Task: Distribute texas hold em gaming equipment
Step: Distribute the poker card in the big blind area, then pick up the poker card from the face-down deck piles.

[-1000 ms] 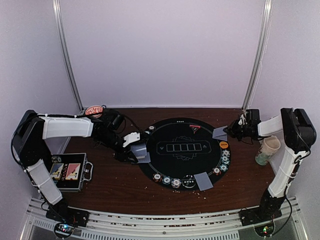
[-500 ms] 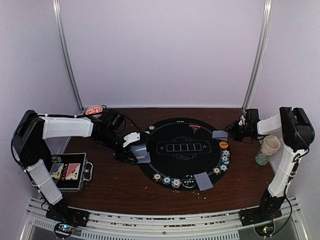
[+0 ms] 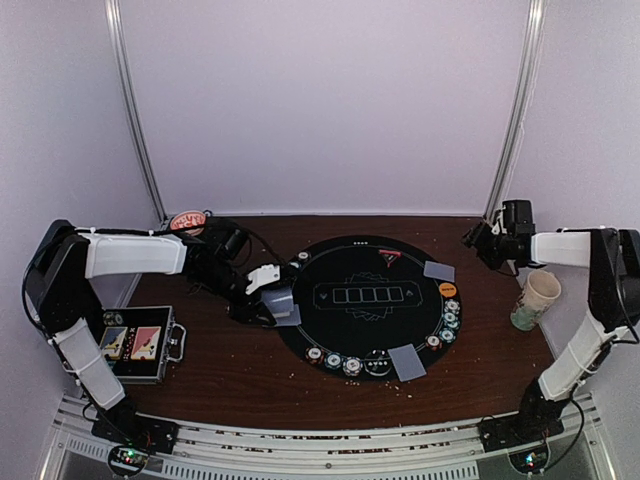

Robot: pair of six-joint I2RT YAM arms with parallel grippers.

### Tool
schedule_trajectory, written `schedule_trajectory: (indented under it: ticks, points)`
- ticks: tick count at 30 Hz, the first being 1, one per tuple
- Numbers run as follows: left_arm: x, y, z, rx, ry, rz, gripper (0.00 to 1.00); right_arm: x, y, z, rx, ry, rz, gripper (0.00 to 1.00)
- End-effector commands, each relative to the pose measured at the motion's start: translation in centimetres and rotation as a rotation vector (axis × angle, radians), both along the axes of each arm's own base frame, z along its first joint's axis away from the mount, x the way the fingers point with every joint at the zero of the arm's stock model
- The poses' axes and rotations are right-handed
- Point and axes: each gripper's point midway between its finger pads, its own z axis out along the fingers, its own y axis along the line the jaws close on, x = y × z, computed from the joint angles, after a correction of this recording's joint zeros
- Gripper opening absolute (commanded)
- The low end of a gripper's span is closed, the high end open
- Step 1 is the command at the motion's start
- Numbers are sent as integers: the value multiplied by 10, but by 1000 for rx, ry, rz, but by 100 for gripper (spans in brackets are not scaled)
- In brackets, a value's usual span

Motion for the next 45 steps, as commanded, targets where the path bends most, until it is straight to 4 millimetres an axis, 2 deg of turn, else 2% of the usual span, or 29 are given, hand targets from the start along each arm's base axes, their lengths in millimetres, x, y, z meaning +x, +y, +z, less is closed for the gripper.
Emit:
schedule_trajectory:
  ticks: [1,5,9,14,17,19,23,28,38,45]
  points:
    - [3,-5,3,-24,-14,-14,49,-20,70,50,37,-153,173,71]
    - [2,-5,3,-27,-13,-15,49,-52,164,79,130,-257,412,73]
    - [1,-5,5,-31,-15,-17,49,-87,245,83,216,-281,598,73]
    - [1,-5,7,-34,-17,-16,49,-127,328,76,317,-268,767,73]
    - [1,-5,7,-36,-17,-17,49,-147,368,64,341,-241,834,72]
    - [1,-5,8,-37,-19,-18,49,-154,387,52,342,-217,863,72]
    - [0,-5,8,-40,-18,-20,49,-163,416,35,359,-191,900,68]
    - [0,-6,8,-41,-17,-22,49,-160,436,18,370,-167,897,63]
    - [0,-5,6,-37,-13,-20,49,-149,456,14,399,-174,900,52]
    - [0,-5,5,-33,-12,-19,49,-153,461,11,396,-168,916,37]
